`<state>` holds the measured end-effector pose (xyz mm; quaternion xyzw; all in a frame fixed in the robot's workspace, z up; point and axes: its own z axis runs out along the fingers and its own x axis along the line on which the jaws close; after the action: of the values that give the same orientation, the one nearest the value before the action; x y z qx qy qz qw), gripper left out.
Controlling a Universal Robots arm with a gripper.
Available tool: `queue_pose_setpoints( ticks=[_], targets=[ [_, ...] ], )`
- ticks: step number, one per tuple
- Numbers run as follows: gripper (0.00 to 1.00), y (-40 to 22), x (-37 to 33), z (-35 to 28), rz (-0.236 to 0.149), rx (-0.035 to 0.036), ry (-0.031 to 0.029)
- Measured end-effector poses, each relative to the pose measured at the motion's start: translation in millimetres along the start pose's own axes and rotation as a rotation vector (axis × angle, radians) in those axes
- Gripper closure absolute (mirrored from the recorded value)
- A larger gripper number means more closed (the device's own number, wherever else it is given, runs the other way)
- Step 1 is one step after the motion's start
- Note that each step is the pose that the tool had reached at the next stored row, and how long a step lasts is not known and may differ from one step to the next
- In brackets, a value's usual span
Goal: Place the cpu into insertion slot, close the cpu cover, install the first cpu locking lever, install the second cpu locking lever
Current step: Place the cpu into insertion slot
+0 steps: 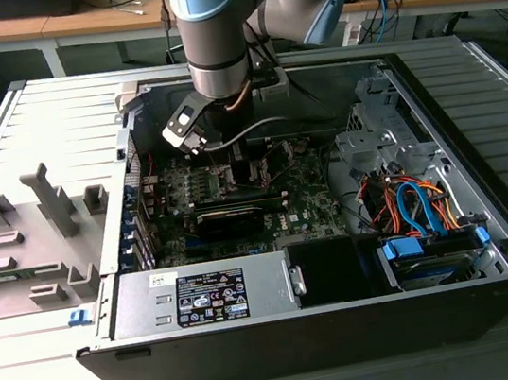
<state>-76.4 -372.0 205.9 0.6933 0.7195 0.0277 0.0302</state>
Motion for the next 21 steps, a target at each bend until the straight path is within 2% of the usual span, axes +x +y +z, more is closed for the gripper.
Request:
queue_pose_setpoints(
  ticks=[4, 21],
  targets=[
    [0.47, -1.9, -1.5, 1.0, 0.000, 0.0001, -0.0001],
    [0.47, -2.3, -2.9, 4.9, 0.001, 0.0001, -0.0002]
  ],
)
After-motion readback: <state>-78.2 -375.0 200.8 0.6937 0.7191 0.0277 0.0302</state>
